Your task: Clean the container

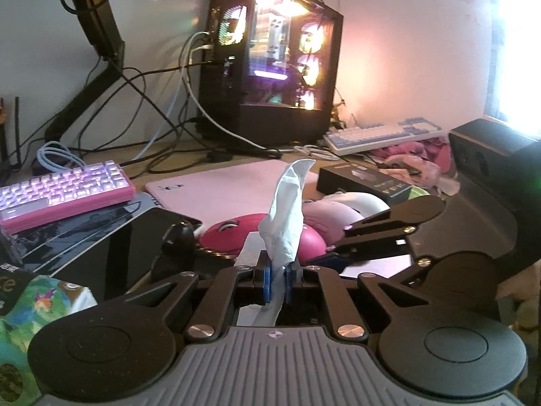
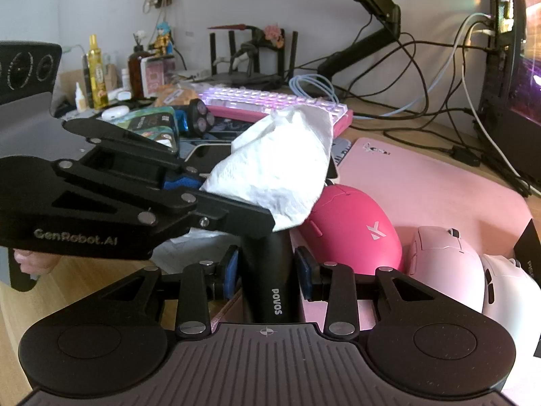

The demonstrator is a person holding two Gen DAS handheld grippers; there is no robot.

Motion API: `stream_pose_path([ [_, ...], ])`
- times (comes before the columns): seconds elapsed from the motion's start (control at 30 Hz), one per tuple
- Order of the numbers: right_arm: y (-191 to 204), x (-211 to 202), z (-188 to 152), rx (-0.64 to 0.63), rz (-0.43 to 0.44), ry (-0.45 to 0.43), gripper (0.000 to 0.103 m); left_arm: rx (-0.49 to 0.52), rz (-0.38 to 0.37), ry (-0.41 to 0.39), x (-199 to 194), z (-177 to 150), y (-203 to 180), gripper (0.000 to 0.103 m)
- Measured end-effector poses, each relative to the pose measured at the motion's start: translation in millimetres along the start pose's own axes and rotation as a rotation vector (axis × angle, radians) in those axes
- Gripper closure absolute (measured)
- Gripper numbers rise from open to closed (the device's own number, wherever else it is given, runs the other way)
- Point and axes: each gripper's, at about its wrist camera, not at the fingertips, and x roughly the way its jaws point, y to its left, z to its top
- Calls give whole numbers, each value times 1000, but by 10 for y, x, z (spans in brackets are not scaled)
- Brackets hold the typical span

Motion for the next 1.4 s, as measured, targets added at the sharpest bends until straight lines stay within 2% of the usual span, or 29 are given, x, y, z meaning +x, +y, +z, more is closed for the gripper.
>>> stream_pose_path([
  [0.23,2,1,-1,0,0,0,64,5,-57,6,14,-23,-32,91],
  [0.77,7,2,-3,0,0,0,64,-39,26,-4,10,0,76,91],
  [1.17,7,1,-5,-1,-1,0,64,-1,-37,2,14,-5,-10,91],
  [1.4,2,1,-6,0,0,0,64,-25,0,-3,15,-5,33,91],
])
